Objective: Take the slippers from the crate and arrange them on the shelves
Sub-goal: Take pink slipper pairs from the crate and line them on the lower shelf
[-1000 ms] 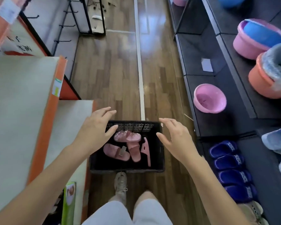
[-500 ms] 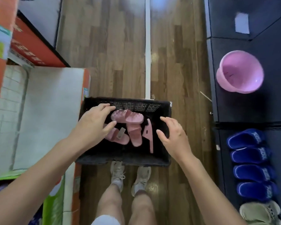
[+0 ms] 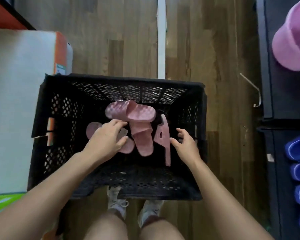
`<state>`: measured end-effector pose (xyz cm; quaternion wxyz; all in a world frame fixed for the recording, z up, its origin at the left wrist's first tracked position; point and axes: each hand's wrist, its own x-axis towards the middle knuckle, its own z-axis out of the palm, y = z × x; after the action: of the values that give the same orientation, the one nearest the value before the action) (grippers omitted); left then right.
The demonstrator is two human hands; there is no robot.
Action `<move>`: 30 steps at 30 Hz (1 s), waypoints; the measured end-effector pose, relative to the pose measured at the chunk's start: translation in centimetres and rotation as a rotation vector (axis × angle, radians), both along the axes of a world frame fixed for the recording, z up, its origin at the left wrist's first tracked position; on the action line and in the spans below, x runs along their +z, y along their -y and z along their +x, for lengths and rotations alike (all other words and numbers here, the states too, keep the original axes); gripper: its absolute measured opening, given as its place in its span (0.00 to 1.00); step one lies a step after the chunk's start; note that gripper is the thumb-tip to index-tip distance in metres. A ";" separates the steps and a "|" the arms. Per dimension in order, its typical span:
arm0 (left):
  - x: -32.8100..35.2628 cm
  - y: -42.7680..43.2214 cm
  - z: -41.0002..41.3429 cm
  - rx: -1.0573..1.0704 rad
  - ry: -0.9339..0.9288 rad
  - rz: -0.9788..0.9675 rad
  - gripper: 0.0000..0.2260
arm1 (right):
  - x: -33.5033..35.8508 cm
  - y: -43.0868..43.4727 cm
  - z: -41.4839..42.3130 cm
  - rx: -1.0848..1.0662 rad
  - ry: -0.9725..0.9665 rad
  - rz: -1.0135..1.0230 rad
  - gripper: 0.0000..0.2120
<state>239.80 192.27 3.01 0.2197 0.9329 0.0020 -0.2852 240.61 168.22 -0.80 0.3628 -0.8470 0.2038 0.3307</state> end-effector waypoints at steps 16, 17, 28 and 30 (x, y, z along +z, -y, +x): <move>-12.7 -1.1 0.3 0.082 -0.091 -0.071 0.19 | -16.6 -2.5 1.4 -0.085 -0.194 -0.134 0.22; -12.7 -1.3 0.2 0.094 -0.096 -0.079 0.18 | -16.9 -2.5 1.4 -0.080 -0.193 -0.164 0.21; -9.5 -2.4 -2.4 0.138 -0.159 -0.107 0.21 | -11.6 -1.5 0.0 -0.298 -0.119 0.132 0.12; -8.5 -2.3 -2.7 0.160 -0.163 -0.136 0.21 | -9.6 -1.6 -0.3 -0.416 -0.129 0.311 0.15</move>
<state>237.05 194.61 -5.54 0.3036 0.8864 0.0749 -0.3413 240.31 169.86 -10.41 0.5350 -0.6983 0.3428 0.3296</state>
